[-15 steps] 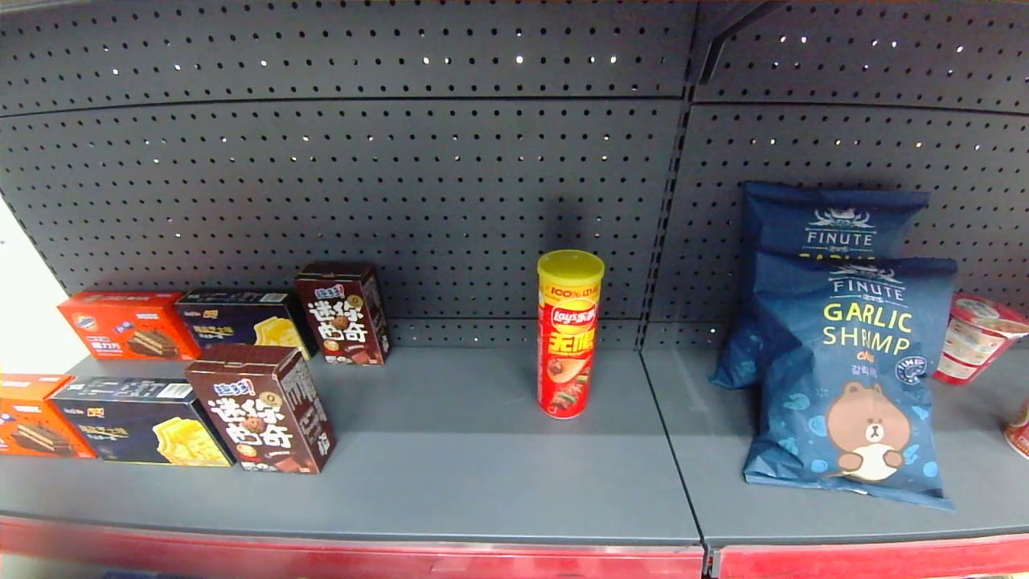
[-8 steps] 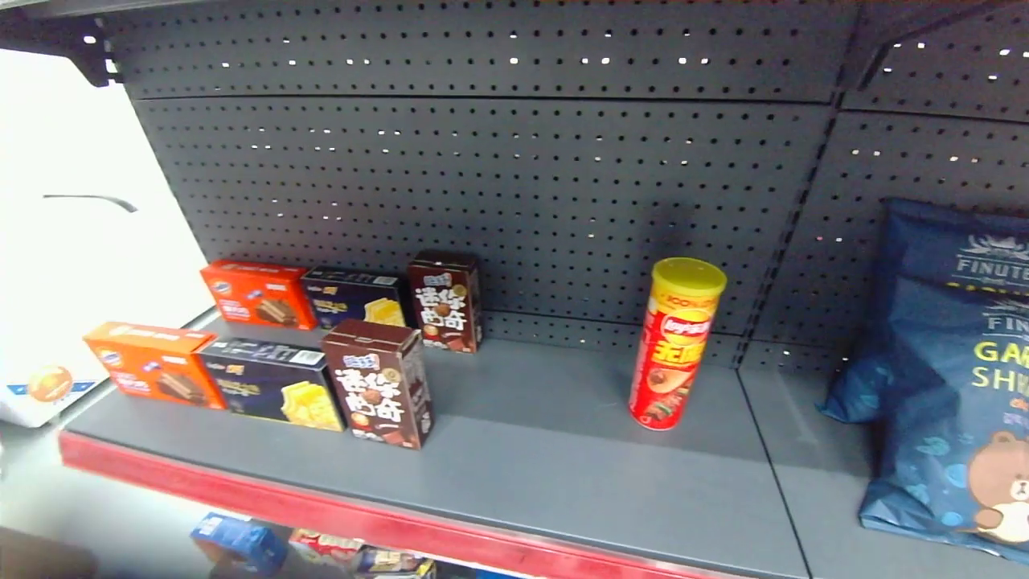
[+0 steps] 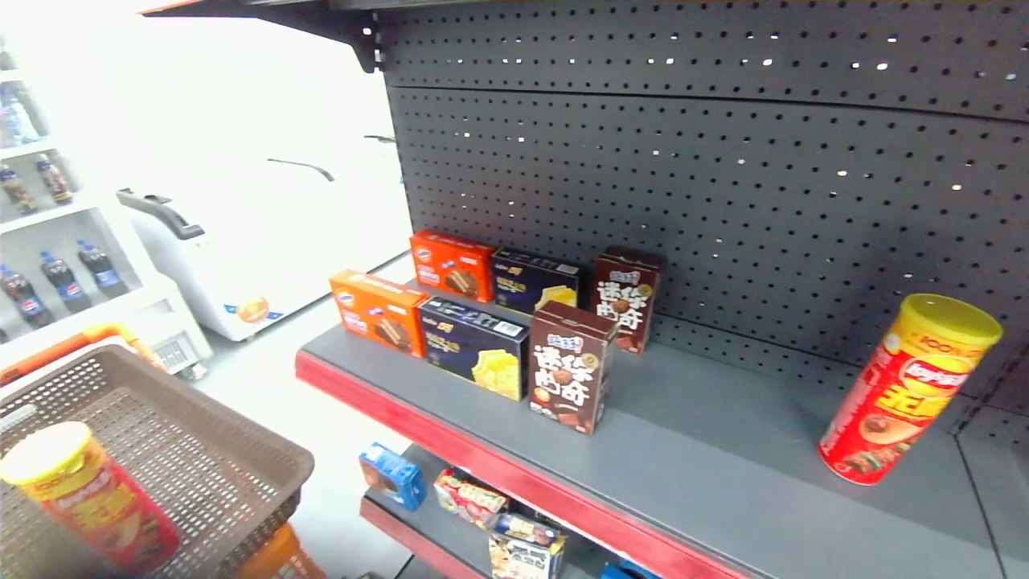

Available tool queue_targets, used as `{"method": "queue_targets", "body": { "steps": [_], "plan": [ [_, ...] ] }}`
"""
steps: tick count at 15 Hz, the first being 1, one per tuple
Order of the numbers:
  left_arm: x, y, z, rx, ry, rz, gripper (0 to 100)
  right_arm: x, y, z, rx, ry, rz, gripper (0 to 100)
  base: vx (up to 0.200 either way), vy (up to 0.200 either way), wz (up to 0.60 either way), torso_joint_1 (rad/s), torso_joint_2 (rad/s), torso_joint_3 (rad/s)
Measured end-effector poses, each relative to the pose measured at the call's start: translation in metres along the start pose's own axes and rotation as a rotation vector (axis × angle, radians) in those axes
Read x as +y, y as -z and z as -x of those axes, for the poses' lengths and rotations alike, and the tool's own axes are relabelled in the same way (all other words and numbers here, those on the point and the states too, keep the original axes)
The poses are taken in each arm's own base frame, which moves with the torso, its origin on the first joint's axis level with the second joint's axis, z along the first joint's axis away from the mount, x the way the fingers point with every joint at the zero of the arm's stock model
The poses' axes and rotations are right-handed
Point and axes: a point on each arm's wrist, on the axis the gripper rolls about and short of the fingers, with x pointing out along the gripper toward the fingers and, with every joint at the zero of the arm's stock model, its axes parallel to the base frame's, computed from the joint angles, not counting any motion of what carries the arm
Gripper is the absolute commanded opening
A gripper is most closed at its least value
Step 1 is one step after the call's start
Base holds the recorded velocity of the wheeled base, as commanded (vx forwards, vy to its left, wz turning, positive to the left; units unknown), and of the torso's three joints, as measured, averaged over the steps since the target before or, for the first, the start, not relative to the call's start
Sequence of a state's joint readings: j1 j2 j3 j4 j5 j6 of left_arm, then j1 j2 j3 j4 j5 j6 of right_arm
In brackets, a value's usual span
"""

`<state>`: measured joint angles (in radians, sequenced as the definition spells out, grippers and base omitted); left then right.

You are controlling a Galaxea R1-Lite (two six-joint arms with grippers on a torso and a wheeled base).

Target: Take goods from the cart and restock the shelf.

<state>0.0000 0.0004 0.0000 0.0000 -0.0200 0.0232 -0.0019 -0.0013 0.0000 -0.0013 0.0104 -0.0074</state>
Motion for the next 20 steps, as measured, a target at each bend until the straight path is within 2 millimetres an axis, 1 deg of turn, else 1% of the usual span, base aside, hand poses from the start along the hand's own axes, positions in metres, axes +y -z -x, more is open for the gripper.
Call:
{"method": "queue_targets", "body": {
  "steps": [5,10,12,13,14,16,17,19,20],
  "plan": [
    [0.0,0.0,0.0,-0.001,0.001,0.002,100,0.0,0.0,0.0,0.0,-0.001,0.0,100,0.0,0.0,0.6,0.003,0.0,0.002],
    [0.001,-0.001,0.0,-0.009,-0.023,-0.014,100,0.0,0.0,0.0,0.0,0.0,-0.005,100,0.0,0.0,0.0,0.0,0.0,0.0],
    [0.001,-0.01,0.002,-0.042,-0.049,-0.036,100,0.0,0.0,0.0,0.0,0.0,-0.005,100,0.0,0.0,0.0,0.0,0.0,0.0],
    [0.002,-0.02,0.006,-0.067,-0.054,-0.045,100,0.0,0.0,0.0,0.0,0.0,-0.005,100,0.0,0.0,0.0,0.0,0.0,0.0],
    [0.002,-0.035,0.011,-0.087,-0.061,-0.057,100,0.0,0.0,0.0,0.0,0.0,-0.005,100,0.0,0.0,0.0,0.0,0.0,0.0],
    [0.003,-0.072,0.019,-0.08,-0.076,-0.087,100,0.0,0.0,0.0,0.0,-0.001,-0.005,100,0.0,0.0,0.0,0.0,0.0,0.0],
    [0.003,-0.093,0.018,-0.053,-0.09,-0.103,100,0.0,0.0,0.0,0.0,-0.001,-0.005,100,0.0,0.0,0.0,0.0,0.0,0.0],
    [0.006,-0.127,0.005,0.022,-0.15,-0.121,100,0.0,0.0,0.0,0.0,0.0,-0.005,100,0.0,0.0,0.0,0.0,0.0,0.0],
    [0.007,-0.145,-0.008,0.07,-0.193,-0.121,100,0.0,0.0,0.0,0.0,0.0,-0.005,100,0.0,0.0,0.0,0.0,0.0,0.0]
  ]
}}
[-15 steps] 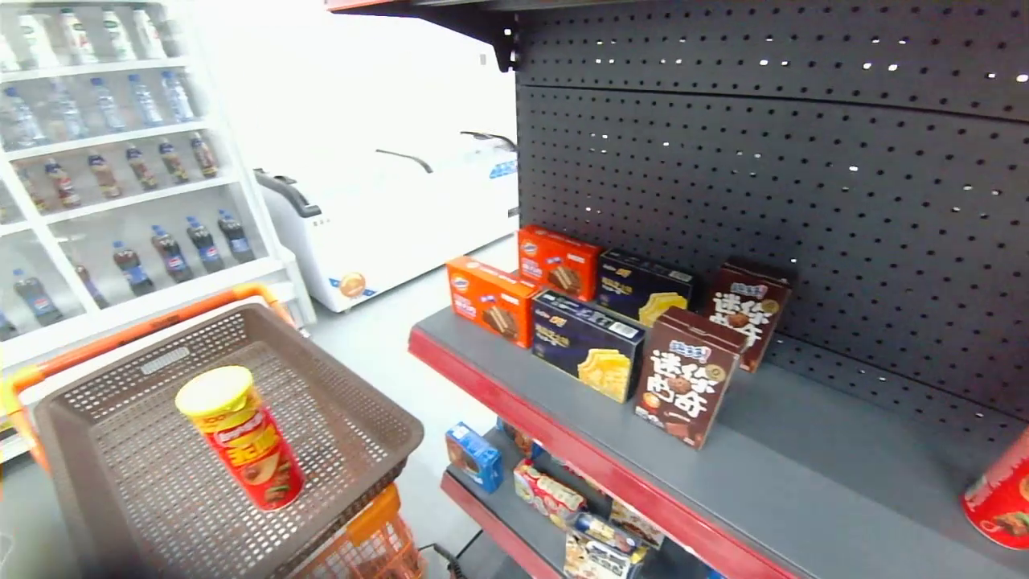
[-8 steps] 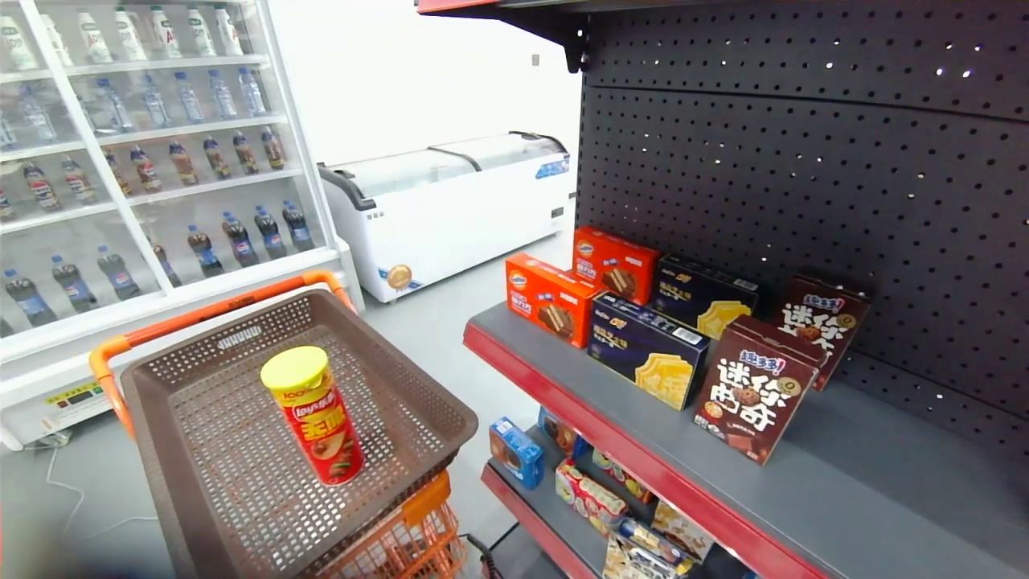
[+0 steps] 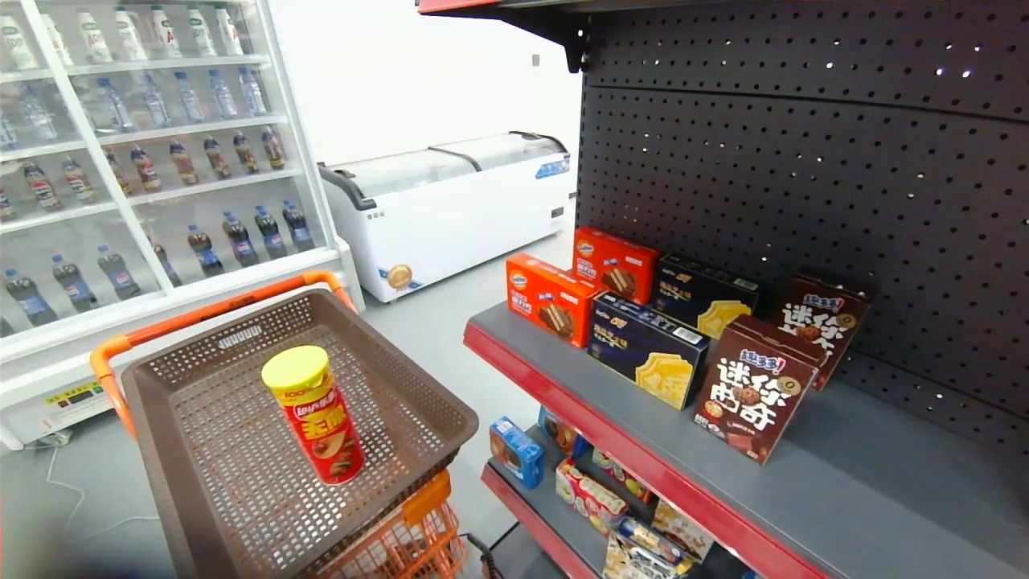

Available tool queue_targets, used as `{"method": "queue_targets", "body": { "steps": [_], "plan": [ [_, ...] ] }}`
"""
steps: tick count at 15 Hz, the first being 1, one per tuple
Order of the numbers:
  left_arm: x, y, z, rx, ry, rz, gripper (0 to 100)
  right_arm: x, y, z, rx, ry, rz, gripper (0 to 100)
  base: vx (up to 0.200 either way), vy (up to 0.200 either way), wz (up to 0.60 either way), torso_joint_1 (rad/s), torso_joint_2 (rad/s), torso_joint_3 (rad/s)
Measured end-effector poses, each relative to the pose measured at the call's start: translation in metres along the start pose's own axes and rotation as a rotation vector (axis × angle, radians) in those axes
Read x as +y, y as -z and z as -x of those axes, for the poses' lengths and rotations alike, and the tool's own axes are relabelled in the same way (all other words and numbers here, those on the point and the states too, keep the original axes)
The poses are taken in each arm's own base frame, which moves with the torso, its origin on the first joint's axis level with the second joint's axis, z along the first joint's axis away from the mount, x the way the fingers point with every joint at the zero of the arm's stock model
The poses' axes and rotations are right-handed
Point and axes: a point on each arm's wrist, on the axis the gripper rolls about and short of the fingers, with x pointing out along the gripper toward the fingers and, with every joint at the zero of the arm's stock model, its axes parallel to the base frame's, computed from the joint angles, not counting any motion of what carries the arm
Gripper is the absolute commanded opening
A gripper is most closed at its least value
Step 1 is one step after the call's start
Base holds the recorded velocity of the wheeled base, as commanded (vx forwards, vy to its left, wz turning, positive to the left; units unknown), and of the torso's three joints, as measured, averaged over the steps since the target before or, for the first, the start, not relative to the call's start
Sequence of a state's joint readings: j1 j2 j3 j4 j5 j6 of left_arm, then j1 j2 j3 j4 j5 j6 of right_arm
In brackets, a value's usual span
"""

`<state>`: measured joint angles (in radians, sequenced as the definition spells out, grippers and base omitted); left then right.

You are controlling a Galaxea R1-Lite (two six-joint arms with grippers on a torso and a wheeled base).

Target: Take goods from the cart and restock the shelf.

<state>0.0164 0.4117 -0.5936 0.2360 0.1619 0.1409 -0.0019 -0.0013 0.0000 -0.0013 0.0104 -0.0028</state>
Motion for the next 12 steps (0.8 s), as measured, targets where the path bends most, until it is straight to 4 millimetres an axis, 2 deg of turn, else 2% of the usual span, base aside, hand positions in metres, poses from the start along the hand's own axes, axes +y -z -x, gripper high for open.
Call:
{"method": "queue_targets", "body": {
  "steps": [3,5,6,8,9,12],
  "plan": [
    [-0.003,-0.031,-0.049,0.135,-0.026,0.061,100,0.0,0.0,0.0,0.0,0.0,0.0,100,0.0,0.0,0.0,0.0,0.0,0.0],
    [-0.009,-0.038,-0.086,0.177,0.053,0.098,100,0.0,0.0,0.0,0.0,0.0,0.0,100,0.0,0.0,0.0,0.0,0.0,0.0],
    [-0.013,-0.036,-0.107,0.173,0.146,0.111,100,0.0,0.0,0.0,0.0,-0.001,0.0,100,0.0,0.0,0.0,0.0,0.0,0.0],
    [-0.015,-0.02,-0.144,0.116,0.288,0.103,100,0.0,0.0,0.0,0.0,-0.001,0.0,100,0.0,0.0,0.0,0.0,0.0,0.0],
    [-0.011,-0.006,-0.158,0.11,0.295,0.08,100,0.0,0.0,0.0,0.0,0.0,0.0,100,0.0,0.0,0.0,0.0,0.0,0.0],
    [-0.003,0.041,-0.181,0.203,0.31,0.076,100,0.0,0.0,0.0,0.0,0.0,0.0,100,0.0,0.0,0.0,0.0,0.0,0.0]
  ]
}}
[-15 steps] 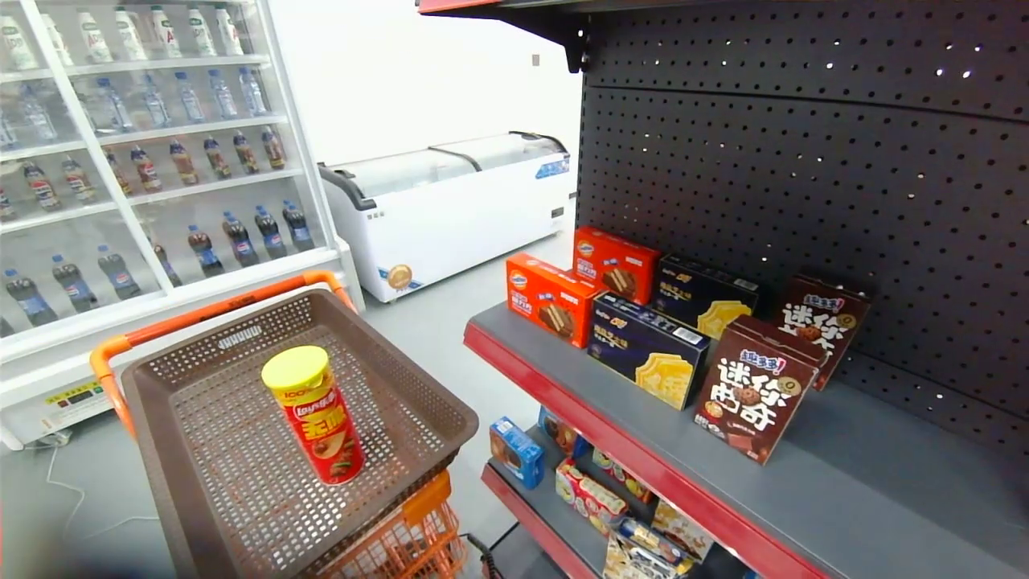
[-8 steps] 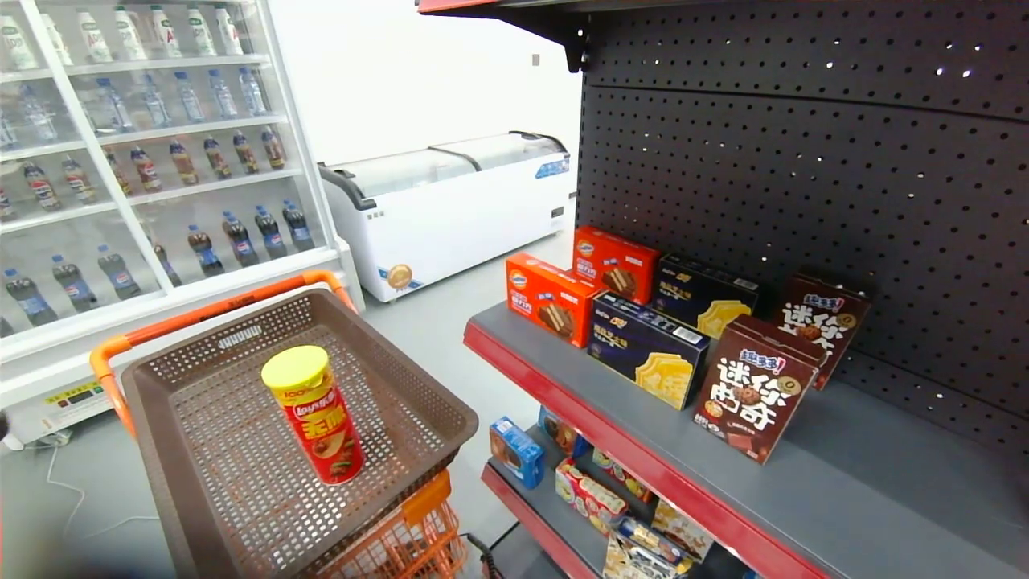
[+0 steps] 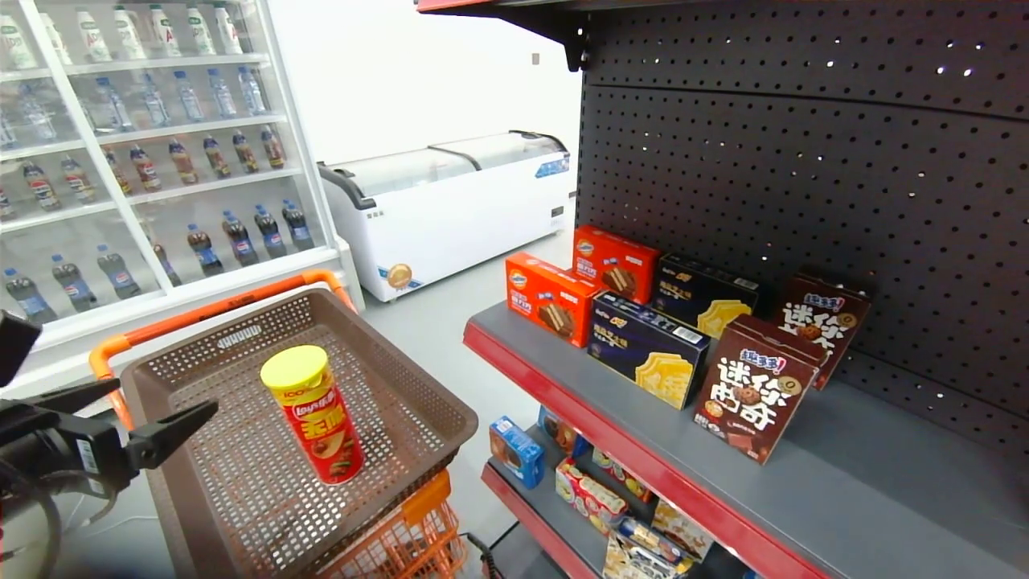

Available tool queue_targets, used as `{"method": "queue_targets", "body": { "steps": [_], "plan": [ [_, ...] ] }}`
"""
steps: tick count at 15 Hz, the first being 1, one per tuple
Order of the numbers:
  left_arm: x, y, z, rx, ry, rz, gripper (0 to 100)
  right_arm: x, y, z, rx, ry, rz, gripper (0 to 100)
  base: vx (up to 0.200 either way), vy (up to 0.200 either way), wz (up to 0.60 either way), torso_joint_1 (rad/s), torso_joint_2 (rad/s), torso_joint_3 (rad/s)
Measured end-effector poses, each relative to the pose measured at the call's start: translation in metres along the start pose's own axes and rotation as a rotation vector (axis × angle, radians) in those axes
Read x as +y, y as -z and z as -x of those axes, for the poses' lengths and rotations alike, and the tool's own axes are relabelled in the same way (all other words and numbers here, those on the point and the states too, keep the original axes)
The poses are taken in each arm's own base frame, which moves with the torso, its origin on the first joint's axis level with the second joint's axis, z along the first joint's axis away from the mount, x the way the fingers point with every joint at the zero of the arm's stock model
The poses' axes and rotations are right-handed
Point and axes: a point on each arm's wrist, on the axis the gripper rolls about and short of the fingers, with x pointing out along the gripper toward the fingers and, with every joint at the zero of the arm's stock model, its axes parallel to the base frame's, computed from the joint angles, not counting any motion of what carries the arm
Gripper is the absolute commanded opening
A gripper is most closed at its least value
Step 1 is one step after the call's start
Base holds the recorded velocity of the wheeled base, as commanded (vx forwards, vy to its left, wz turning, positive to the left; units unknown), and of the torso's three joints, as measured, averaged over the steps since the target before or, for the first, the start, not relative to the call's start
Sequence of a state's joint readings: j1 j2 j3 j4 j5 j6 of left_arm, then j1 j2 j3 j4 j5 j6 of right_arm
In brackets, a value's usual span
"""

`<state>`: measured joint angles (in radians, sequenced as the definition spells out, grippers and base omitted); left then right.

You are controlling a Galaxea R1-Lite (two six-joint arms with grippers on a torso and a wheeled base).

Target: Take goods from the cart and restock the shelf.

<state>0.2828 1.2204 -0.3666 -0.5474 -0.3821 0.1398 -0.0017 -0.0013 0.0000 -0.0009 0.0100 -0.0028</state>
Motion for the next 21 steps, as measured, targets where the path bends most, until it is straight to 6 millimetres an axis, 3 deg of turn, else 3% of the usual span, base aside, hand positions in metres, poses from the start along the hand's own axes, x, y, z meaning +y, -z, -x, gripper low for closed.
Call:
{"method": "queue_targets", "body": {
  "steps": [4,10,16,21],
  "plan": [
    [0.011,0.027,-0.027,0.045,0.109,0.031,100,0.0,0.0,0.0,0.0,0.0,0.0,100,0.0,0.0,0.0,0.0,0.0,0.0],
    [0.022,0.045,-0.069,0.085,0.147,0.045,100,0.0,0.0,0.0,0.0,-0.001,0.0,100,0.0,0.0,0.0,0.0,0.0,0.0],
    [0.026,0.044,-0.123,0.07,0.208,0.016,100,0.0,0.0,0.0,0.0,0.0,0.0,100,0.0,0.0,0.0,0.0,0.0,0.0],
    [0.014,0.04,-0.168,0.043,0.283,-0.022,100,0.0,0.0,0.0,0.0,0.0,0.0,100,0.0,0.0,0.0,0.0,0.0,0.0]
  ]
}}
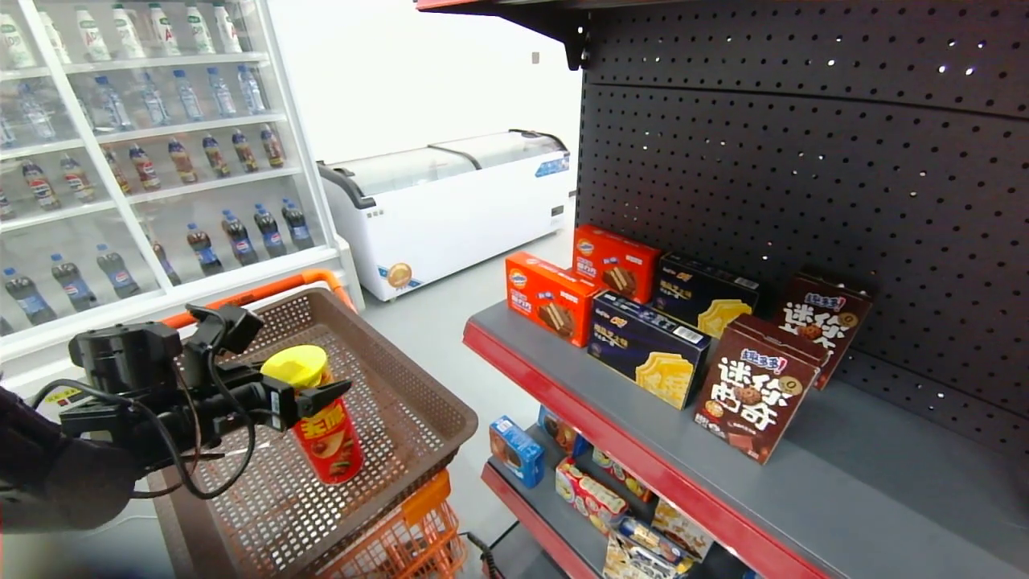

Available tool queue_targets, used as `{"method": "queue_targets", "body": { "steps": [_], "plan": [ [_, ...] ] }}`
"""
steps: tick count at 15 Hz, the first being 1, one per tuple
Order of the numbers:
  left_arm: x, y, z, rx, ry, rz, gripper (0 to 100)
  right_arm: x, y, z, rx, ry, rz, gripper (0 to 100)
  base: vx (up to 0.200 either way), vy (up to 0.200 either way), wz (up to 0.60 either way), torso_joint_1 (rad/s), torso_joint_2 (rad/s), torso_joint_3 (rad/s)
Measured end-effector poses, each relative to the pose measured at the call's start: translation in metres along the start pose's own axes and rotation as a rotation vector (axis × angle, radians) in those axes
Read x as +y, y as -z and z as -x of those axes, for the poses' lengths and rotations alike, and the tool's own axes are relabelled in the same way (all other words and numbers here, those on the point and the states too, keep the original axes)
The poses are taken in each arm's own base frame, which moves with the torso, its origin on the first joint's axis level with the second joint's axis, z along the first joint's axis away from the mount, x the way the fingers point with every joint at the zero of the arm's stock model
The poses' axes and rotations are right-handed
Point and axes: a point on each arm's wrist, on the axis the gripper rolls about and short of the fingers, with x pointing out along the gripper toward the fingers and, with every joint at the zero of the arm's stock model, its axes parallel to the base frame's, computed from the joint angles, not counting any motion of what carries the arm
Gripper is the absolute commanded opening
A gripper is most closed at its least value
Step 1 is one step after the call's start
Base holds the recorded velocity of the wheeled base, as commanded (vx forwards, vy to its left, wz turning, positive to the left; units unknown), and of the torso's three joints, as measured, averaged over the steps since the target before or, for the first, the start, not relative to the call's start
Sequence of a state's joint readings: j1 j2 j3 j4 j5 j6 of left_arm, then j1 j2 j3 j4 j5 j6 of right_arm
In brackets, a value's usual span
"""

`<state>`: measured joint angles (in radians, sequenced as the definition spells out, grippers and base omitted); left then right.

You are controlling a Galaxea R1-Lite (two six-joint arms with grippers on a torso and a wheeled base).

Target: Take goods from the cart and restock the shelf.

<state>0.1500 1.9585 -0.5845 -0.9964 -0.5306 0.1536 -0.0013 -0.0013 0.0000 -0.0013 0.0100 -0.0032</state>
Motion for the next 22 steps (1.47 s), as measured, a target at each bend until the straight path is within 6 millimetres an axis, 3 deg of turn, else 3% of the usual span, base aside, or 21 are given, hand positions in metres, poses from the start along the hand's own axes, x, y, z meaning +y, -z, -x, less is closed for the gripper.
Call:
{"method": "queue_targets", "body": {
  "steps": [4,12,13,20,22],
  "plan": [
    [-0.006,0.013,-0.02,0.031,0.04,0.003,100,0.0,0.0,0.0,0.0,0.0,0.0,100,0.0,0.0,0.0,0.0,0.0,0.0],
    [-0.002,0.042,-0.036,0.1,0.049,0.015,100,0.0,0.0,0.0,0.0,0.0,-0.001,100,0.0,0.0,0.0,0.0,0.0,0.0],
    [-0.001,0.045,-0.037,0.107,0.051,0.004,0,0.0,0.0,0.0,0.0,0.0,0.0,100,0.0,0.0,0.0,0.0,0.0,0.0],
    [0.001,0.046,-0.04,0.125,0.003,-0.003,0,0.0,0.0,0.0,0.0,0.0,0.0,100,0.0,0.0,0.0,0.0,0.0,0.0],
    [0.003,0.032,-0.036,0.094,-0.098,-0.032,0,0.0,0.0,0.0,0.0,0.0,0.0,100,0.0,0.0,0.0,0.0,0.0,0.0]
  ]
}}
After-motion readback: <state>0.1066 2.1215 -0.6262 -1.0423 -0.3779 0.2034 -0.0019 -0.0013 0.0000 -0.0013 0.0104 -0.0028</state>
